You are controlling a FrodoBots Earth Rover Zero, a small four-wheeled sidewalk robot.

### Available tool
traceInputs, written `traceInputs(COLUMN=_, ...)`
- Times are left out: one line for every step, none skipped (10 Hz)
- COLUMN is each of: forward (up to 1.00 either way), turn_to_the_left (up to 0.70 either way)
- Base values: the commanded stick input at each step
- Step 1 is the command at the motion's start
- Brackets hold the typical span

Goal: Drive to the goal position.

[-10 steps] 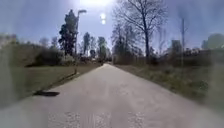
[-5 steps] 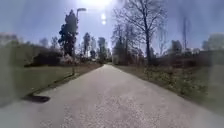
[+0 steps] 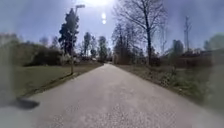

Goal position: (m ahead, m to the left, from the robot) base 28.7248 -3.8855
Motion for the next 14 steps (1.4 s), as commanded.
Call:
traceInputs(forward=0.65, turn_to_the_left=0.07)
traceInputs(forward=0.7, turn_to_the_left=0.0)
traceInputs(forward=0.7, turn_to_the_left=0.0)
traceInputs(forward=0.7, turn_to_the_left=0.0)
traceInputs(forward=0.7, turn_to_the_left=0.0)
traceInputs(forward=0.7, turn_to_the_left=0.0)
traceInputs(forward=0.7, turn_to_the_left=0.0)
traceInputs(forward=0.7, turn_to_the_left=0.0)
traceInputs(forward=0.7, turn_to_the_left=0.0)
traceInputs(forward=0.65, turn_to_the_left=0.07)
traceInputs(forward=0.6, turn_to_the_left=0.15)
traceInputs(forward=0.6, turn_to_the_left=0.15)
traceInputs(forward=0.67, turn_to_the_left=0.14)
traceInputs(forward=0.7, turn_to_the_left=0.0)
